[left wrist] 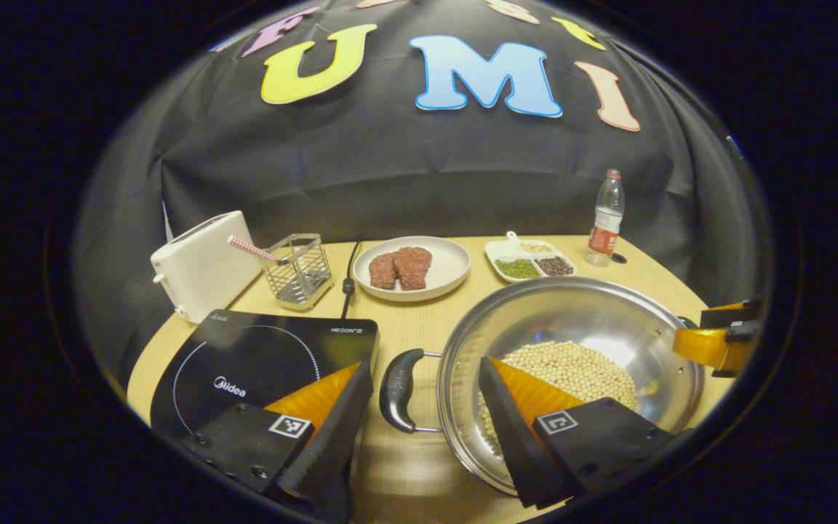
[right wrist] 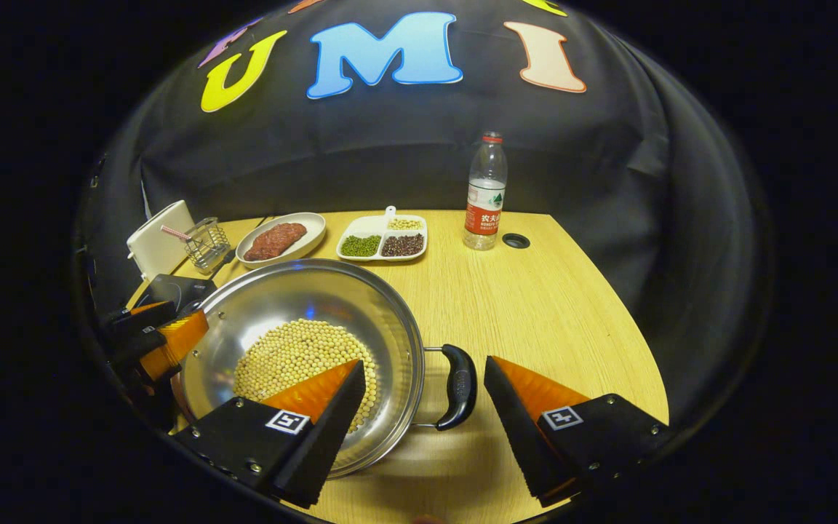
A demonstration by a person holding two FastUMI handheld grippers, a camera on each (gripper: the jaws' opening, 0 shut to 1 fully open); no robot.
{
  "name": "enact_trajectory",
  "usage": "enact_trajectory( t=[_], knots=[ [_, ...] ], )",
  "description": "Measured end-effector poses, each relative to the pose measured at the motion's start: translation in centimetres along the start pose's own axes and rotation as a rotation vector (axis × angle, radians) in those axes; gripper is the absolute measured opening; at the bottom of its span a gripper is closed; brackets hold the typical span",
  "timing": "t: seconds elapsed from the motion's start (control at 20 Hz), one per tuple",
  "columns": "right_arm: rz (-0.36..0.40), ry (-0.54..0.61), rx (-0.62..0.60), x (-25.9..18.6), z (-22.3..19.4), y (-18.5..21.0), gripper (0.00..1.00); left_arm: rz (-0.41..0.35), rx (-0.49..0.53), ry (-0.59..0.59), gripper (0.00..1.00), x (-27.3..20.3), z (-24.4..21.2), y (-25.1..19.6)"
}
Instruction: First push the handle of the pot to place it horizontally, then grasp the pot with both hands and set it on the induction cooktop.
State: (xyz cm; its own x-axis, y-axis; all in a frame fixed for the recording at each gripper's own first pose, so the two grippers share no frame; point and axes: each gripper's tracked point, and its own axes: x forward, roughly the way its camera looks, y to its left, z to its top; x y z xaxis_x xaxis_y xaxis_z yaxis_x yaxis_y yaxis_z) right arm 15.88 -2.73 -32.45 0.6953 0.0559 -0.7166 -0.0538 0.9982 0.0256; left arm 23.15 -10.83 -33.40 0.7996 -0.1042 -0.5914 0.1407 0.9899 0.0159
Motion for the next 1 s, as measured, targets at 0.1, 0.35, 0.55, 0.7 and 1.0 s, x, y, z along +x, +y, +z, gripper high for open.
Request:
enact_trajectory(
  t=[0.1,0.35,0.55,0.7,1.0],
  knots=[
    [-0.016,0.012,-0.003,0.4,-0.4,-0.3,1.00,-0.008,0.005,0.014,0.99,0.7,-0.5,-0.2],
    [-0.023,0.049,0.014,1.0,-1.0,-0.5,1.00,-0.003,-0.009,0.061,0.97,1.8,-1.8,-0.3],
    [-0.010,0.063,0.042,1.1,-1.4,-0.3,0.81,0.009,-0.005,0.068,0.87,1.7,-2.2,-0.1],
    [-0.025,0.061,0.043,1.2,-1.5,-0.9,0.73,0.025,-0.001,0.068,0.89,1.7,-2.2,0.2],
    [-0.029,0.066,0.047,1.3,-1.6,-0.8,0.62,0.038,-0.005,0.070,0.69,1.6,-2.4,0.3]
  ],
)
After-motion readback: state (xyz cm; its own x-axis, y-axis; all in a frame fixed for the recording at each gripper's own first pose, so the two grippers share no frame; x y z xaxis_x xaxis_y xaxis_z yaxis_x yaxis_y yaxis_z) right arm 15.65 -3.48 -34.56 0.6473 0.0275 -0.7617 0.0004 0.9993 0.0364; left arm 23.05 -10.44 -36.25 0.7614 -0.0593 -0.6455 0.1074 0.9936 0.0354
